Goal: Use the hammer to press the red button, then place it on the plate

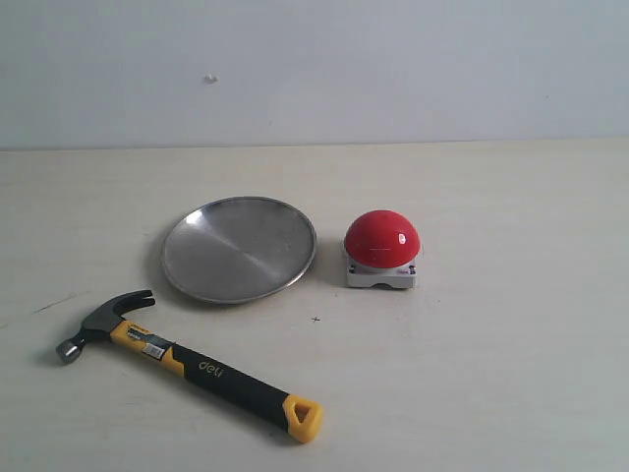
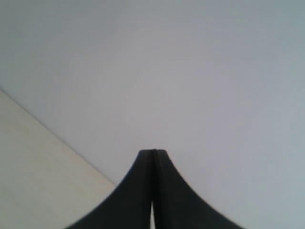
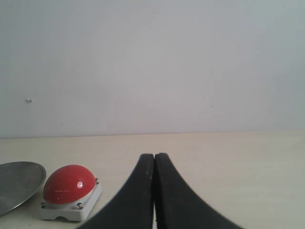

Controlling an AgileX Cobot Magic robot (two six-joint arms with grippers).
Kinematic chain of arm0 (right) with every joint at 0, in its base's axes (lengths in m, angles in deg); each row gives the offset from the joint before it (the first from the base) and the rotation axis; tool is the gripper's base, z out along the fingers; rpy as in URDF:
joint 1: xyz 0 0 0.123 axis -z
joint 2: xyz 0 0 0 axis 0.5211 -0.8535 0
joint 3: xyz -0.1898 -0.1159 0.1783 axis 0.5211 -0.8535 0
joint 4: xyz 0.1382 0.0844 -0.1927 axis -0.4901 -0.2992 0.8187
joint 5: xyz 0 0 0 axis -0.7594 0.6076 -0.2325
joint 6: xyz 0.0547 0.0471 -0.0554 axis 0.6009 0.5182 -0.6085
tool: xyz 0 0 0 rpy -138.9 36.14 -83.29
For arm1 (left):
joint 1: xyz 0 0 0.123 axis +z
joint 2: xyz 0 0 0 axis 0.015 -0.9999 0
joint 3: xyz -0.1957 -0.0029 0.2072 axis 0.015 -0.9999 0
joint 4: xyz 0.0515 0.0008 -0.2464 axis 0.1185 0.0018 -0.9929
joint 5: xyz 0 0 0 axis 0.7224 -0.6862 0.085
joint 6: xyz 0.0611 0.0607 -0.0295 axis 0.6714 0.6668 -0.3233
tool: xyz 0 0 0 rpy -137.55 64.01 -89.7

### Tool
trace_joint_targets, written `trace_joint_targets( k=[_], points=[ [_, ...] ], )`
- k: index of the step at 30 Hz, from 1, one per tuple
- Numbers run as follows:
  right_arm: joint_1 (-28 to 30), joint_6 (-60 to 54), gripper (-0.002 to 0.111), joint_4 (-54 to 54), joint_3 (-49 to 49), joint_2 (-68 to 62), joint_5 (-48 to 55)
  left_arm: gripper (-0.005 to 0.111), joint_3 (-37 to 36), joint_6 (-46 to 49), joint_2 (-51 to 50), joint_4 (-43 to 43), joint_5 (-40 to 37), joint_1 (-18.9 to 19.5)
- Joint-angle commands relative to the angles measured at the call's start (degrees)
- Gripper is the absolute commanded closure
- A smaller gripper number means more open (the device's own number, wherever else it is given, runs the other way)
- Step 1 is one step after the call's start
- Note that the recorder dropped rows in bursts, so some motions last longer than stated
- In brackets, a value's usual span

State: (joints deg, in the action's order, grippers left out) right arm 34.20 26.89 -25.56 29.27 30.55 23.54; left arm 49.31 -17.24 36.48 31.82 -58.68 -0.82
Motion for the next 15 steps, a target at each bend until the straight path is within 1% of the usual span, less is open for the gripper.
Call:
trace_joint_targets(
  k=[1,5,8,11,15],
  points=[
    [0.3,-0.2,0.108,0.0,-0.3,0.4,-0.3,0.107,0.7,-0.6,0.1,3.1,1.1,0.0],
    [0.3,-0.2,0.108,0.0,-0.3,0.4,-0.3,0.107,4.2,-1.7,-3.1,3.1,1.1,0.0],
    [0.3,-0.2,0.108,0.0,-0.3,0.4,-0.3,0.107,8.2,-1.8,-9.0,3.1,0.4,0.0],
    [0.3,-0.2,0.108,0.0,-0.3,0.4,-0.3,0.107,12.4,-1.6,-17.8,3.1,-2.4,0.0],
    [0.3,-0.2,0.108,0.0,-0.3,0.4,-0.4,0.107,15.9,-3.3,-29.4,2.6,-3.2,-0.9]
  ],
)
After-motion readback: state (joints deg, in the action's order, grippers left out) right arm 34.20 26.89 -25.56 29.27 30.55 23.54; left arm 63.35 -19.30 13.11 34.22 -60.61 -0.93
